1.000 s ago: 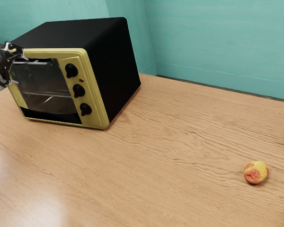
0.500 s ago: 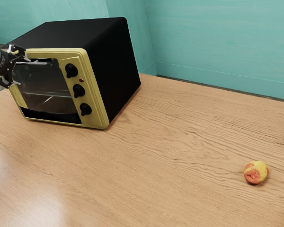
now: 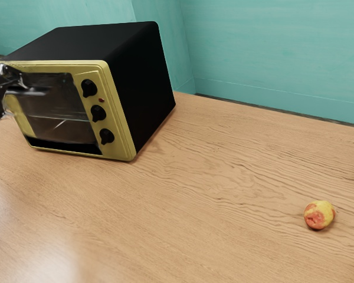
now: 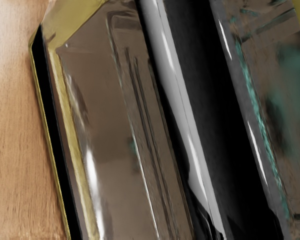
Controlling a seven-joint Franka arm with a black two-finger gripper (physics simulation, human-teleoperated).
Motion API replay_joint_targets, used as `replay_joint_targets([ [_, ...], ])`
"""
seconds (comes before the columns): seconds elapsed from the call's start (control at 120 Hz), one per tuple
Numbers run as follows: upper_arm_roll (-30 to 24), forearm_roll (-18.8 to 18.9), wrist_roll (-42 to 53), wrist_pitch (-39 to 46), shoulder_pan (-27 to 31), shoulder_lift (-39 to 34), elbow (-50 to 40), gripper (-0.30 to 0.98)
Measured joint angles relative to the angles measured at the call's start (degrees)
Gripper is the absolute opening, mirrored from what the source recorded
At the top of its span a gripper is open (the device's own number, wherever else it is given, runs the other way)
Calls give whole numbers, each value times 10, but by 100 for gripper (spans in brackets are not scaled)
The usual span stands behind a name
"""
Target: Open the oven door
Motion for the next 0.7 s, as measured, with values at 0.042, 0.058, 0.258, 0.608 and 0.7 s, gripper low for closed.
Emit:
replay_joint_targets([
  [0.042,0,2,0,3,5,-19,-33,68],
  [0.058,0,2,0,4,6,-24,-44,68],
  [0.258,-1,9,-8,17,35,-128,-211,68],
  [0.608,-71,88,-5,-340,-336,-113,64,68],
  [0.7,-70,104,-5,-415,-369,-97,50,68],
])
